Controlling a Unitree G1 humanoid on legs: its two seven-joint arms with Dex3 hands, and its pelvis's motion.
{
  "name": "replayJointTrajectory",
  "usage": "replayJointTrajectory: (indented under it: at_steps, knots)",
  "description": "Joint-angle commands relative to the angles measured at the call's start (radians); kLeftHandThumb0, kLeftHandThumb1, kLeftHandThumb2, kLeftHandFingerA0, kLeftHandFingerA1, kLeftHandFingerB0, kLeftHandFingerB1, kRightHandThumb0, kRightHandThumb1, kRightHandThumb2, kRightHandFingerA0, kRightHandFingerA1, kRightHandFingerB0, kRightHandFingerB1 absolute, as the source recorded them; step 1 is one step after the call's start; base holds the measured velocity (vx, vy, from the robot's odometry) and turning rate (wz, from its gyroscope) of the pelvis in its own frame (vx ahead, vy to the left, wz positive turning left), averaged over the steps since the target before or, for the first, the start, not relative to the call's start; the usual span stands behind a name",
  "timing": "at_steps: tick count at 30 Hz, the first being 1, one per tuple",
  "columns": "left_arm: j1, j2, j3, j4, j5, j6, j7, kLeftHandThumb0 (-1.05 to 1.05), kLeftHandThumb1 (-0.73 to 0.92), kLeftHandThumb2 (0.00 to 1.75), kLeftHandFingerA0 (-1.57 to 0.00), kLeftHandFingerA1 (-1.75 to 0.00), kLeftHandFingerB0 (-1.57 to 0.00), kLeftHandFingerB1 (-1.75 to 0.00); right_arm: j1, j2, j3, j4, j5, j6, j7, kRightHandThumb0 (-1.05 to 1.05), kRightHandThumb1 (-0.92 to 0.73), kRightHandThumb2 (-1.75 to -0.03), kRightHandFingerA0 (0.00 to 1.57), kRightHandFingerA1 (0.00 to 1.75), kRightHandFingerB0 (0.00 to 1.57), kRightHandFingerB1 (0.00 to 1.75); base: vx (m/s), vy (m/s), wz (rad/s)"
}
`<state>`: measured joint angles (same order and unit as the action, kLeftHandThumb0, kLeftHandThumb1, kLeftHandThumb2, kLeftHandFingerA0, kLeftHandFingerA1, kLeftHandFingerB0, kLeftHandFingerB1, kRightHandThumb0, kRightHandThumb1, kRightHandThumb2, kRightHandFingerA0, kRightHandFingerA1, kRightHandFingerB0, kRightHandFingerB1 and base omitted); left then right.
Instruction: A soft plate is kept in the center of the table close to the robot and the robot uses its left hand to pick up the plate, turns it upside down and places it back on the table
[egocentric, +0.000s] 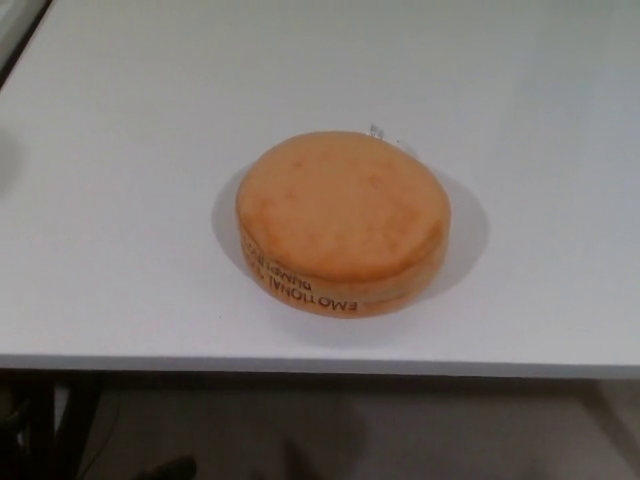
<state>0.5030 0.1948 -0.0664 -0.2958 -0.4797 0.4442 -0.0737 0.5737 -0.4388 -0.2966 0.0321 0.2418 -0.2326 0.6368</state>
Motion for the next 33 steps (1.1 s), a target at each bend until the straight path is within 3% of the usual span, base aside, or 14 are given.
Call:
replayJointTrajectory:
  at_steps: [1, 3, 4, 6, 7, 8, 11, 12, 14, 33]
  knots:
    - [0.100, -0.071, 0.044, 0.373, 0.238, -0.860, -0.137, -0.93, 0.88, 0.68, -0.17, -0.38, -0.18, -0.27, 0.009, 0.017, -0.039, 0.061, 0.006, -0.132, 0.000, -0.84, -0.78, -1.13, 0.09, 0.47, 0.00, 0.21, 0.00, 0.000, 0.00]
    - [0.091, -0.075, 0.030, 0.399, 0.246, -0.875, -0.133, -0.95, 0.86, 0.67, -0.18, -0.38, -0.20, -0.27, 0.011, 0.022, -0.042, 0.084, 0.013, -0.156, 0.010, -0.76, -0.73, -1.12, 0.03, 0.42, 0.02, 0.26, 0.00, 0.000, 0.00]
    - [0.090, -0.077, 0.025, 0.401, 0.248, -0.880, -0.132, -0.92, 0.86, 0.67, -0.20, -0.41, -0.22, -0.28, 0.009, 0.024, -0.039, 0.093, 0.015, -0.158, 0.013, -0.76, -0.72, -1.12, 0.03, 0.31, 0.02, 0.24, 0.00, 0.000, 0.00]
    - [0.084, -0.079, 0.016, 0.411, 0.252, -0.894, -0.135, -0.93, 0.87, 0.67, -0.19, -0.41, -0.22, -0.28, 0.002, 0.028, -0.036, 0.110, 0.018, -0.164, 0.016, -0.80, -0.74, -1.11, 0.07, 0.29, 0.06, 0.22, 0.00, 0.000, 0.00]
    - [0.082, -0.078, 0.012, 0.416, 0.256, -0.901, -0.136, -0.93, 0.87, 0.68, -0.19, -0.40, -0.21, -0.27, 0.002, 0.028, -0.036, 0.113, 0.017, -0.169, 0.015, -0.76, -0.73, -1.13, 0.02, 0.31, 0.01, 0.24, 0.00, 0.000, 0.00]
    - [0.084, -0.075, 0.007, 0.416, 0.261, -0.900, -0.134, -0.95, 0.86, 0.67, -0.18, -0.40, -0.21, -0.27, 0.010, 0.027, -0.037, 0.104, 0.013, -0.169, 0.011, -0.90, -0.79, -1.14, 0.10, 0.25, 0.08, 0.14, 0.00, 0.000, 0.00]
    - [0.079, -0.079, 0.012, 0.432, 0.256, -0.912, -0.141, -0.93, 0.87, 0.67, -0.18, -0.42, -0.21, -0.28, 0.018, 0.031, -0.038, 0.097, 0.012, -0.175, 0.006, -0.77, -0.72, -1.13, 0.01, 0.30, 0.00, 0.22, 0.00, 0.000, 0.00]
    - [0.079, -0.083, 0.018, 0.439, 0.251, -0.918, -0.142, -0.93, 0.88, 0.67, -0.18, -0.41, -0.21, -0.28, 0.019, 0.032, -0.038, 0.103, 0.016, -0.177, 0.009, -0.89, -0.79, -1.13, 0.10, 0.23, 0.08, 0.14, 0.00, 0.000, 0.00]
    - [0.074, -0.089, 0.030, 0.448, 0.234, -0.918, -0.147, -0.92, 0.88, 0.68, -0.19, -0.40, -0.21, -0.28, 0.019, 0.032, -0.036, 0.099, 0.021, -0.173, 0.013, -0.77, -0.72, -1.13, 0.01, 0.30, 0.00, 0.22, 0.00, 0.000, 0.00]
    - [0.056, -0.088, 0.036, 0.508, 0.241, -0.978, -0.153, -0.95, 0.89, 0.68, -0.18, -0.42, -0.19, -0.28, 0.025, 0.040, -0.031, 0.113, 0.016, -0.206, 0.002, -0.76, -0.73, -1.12, 0.01, 0.37, 0.00, 0.22, 0.00, 0.000, 0.00]
